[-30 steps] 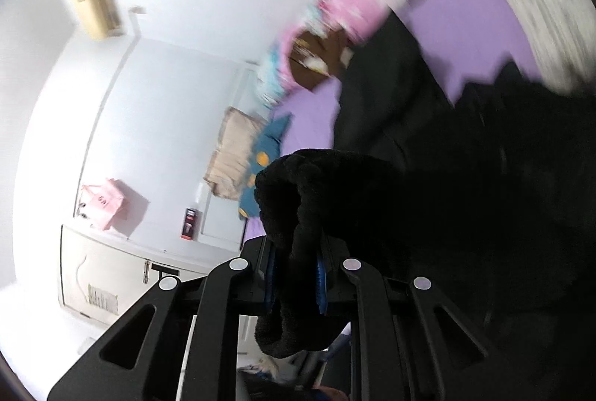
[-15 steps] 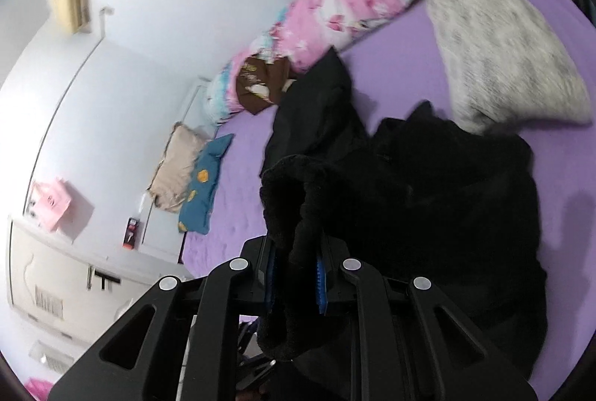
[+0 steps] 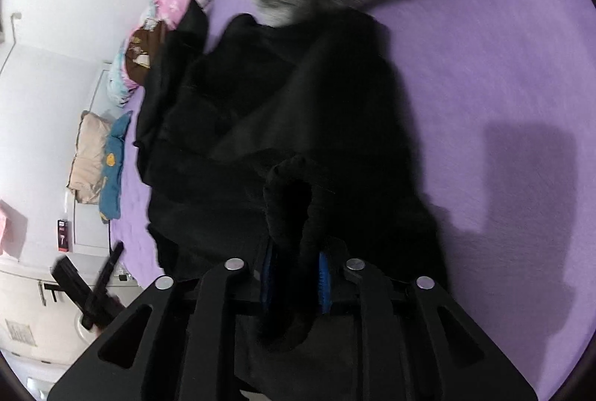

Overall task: Fold large clothes
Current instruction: 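Lay the sleeve across the hoodie body with the right gripper, then open it, then slide both open grippers along the black hoodie toward its hem, then close both grippers on the hoodie hem, then lift the hem with both grippers and fold it toward the collar, then open both grippers and release the hem onto the hoodie, then press the folded hoodie flat with both open grippers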

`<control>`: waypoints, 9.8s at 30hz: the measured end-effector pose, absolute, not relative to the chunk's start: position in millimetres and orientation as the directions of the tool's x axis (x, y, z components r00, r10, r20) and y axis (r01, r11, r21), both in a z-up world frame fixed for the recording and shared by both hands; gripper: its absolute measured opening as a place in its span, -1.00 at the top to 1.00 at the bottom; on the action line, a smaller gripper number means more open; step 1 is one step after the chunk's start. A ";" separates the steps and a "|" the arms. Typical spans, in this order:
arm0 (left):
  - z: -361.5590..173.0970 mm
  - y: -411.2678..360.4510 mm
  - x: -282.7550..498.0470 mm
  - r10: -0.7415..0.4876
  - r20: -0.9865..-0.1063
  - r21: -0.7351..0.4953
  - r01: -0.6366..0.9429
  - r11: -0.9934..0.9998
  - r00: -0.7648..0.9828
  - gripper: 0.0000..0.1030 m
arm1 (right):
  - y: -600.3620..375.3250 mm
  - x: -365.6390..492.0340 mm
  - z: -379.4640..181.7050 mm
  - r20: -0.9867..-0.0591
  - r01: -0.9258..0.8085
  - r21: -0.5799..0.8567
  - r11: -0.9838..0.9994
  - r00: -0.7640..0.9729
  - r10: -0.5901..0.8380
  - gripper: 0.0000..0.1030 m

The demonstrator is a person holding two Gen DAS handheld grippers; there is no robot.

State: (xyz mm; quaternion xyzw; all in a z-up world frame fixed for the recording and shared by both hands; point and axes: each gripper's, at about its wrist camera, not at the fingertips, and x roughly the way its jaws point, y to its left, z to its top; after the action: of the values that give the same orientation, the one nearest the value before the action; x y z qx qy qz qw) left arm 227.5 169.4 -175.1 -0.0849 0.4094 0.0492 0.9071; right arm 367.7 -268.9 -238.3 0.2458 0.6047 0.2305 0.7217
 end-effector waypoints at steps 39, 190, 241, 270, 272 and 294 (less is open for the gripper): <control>-246.6 163.8 307.8 -0.001 -0.864 -0.044 -0.072 0.996 0.504 -0.76 | -210.6 329.1 -250.4 -0.804 -0.126 0.508 0.852 0.287 0.522 -0.77; -147.0 297.9 182.7 -0.548 -0.652 -0.749 -0.330 0.575 0.524 0.84 | -336.9 249.9 -99.0 -0.572 -0.283 0.597 0.751 0.507 0.645 0.77; -205.2 181.1 173.1 -0.069 -0.794 -0.190 -0.139 0.972 0.604 -0.58 | -72.6 210.3 -209.6 -0.639 -0.672 -0.672 0.313 0.739 0.213 -0.58; -261.9 80.8 209.5 0.116 -0.645 0.060 -0.101 0.993 0.755 -0.75 | -37.1 236.2 -239.2 -0.665 -0.692 -0.695 0.195 0.721 0.192 -0.27; -262.9 80.8 209.8 0.120 -0.644 0.062 -0.104 0.993 0.756 -0.75 | -36.4 236.8 -236.3 -0.655 -0.682 -0.705 0.193 0.731 0.193 -0.23; -263.2 88.7 217.1 0.117 -0.623 0.033 -0.124 0.992 0.774 -0.77 | 15.7 405.7 -216.1 -0.662 -0.618 -0.681 0.392 0.749 0.030 0.37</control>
State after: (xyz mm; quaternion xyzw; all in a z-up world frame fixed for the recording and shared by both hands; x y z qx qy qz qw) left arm 217.1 88.7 -263.2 -0.0049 0.3302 0.0641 0.9417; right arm 405.7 15.7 -216.1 -0.5111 0.2880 0.2069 0.7830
